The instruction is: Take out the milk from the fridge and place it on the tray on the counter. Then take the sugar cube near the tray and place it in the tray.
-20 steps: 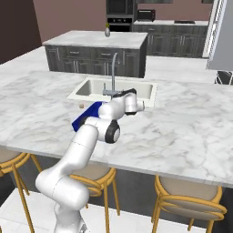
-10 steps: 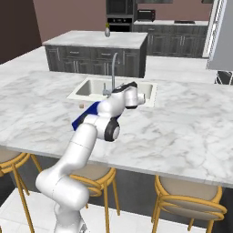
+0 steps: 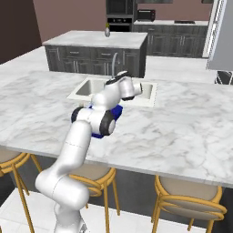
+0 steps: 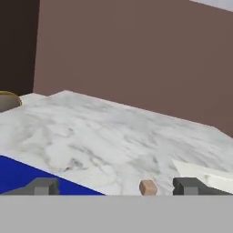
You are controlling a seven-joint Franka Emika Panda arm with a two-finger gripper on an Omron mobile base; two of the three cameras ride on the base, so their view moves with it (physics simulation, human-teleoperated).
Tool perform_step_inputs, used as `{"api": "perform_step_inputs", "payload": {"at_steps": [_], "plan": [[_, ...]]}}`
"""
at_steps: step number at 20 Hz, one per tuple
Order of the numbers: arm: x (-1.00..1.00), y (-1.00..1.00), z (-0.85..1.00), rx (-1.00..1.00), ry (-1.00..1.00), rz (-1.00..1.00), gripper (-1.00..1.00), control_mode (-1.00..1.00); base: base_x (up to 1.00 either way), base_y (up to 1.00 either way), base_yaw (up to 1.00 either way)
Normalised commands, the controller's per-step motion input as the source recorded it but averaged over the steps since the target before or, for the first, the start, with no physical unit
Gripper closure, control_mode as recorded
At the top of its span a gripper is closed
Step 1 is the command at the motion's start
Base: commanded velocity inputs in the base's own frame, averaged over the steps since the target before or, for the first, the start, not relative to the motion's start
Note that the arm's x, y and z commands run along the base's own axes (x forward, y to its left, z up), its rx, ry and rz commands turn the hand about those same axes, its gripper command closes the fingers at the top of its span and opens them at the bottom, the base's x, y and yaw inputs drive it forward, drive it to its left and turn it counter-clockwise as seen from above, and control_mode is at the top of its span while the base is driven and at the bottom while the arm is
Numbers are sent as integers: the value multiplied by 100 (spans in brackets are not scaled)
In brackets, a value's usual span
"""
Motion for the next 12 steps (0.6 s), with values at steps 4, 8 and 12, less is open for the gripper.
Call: {"api": "perform_step_inputs", "payload": {"at_steps": [4,8,12], "plan": [[-64,81,14,-27,-28,-25,-100,-100,0,0,0],[-70,74,17,-26,-31,-28,-100,-100,0,0,0],[-76,77,2,-29,-24,-29,-100,-100,0,0,0]]}}
